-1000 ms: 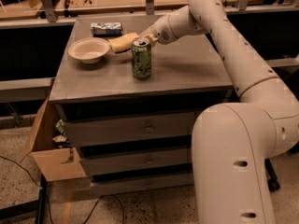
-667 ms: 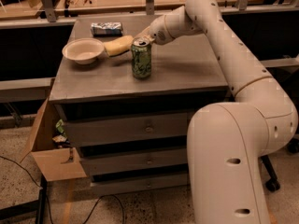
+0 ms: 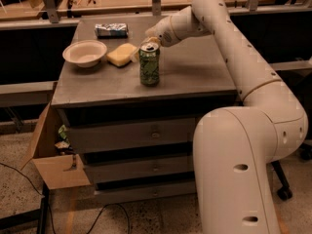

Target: Move sponge near paper bowl

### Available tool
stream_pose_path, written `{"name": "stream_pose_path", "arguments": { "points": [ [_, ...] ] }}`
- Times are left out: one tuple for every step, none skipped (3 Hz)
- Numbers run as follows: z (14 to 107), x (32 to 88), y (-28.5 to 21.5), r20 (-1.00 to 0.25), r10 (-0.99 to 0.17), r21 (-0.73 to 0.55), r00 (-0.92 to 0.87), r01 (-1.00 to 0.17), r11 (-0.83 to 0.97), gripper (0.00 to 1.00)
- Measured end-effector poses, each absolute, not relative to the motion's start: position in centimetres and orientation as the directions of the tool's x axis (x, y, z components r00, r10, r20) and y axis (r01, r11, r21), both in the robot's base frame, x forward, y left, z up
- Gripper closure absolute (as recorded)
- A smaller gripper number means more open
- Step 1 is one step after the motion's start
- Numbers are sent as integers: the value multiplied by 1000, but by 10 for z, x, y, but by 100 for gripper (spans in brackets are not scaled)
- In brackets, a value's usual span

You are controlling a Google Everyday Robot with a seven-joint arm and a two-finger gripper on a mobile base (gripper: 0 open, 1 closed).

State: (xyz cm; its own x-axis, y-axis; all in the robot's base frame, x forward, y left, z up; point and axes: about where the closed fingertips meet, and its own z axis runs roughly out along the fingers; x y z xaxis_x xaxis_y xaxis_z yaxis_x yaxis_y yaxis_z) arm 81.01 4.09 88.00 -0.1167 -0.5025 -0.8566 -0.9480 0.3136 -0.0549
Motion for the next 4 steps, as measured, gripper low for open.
{"name": "stream_pose_path", "arguments": {
  "points": [
    [883,816,27,-863,-482,-38,-153,-931,363,0],
    [898,839,-22,-880,-427,-45,-207,-859,509,0],
    [917,859,-80,-894,-375,-80,-245,-737,671,0],
    [918,872,-147,-891,-322,-99,-321,-555,826,0]
  ]
}}
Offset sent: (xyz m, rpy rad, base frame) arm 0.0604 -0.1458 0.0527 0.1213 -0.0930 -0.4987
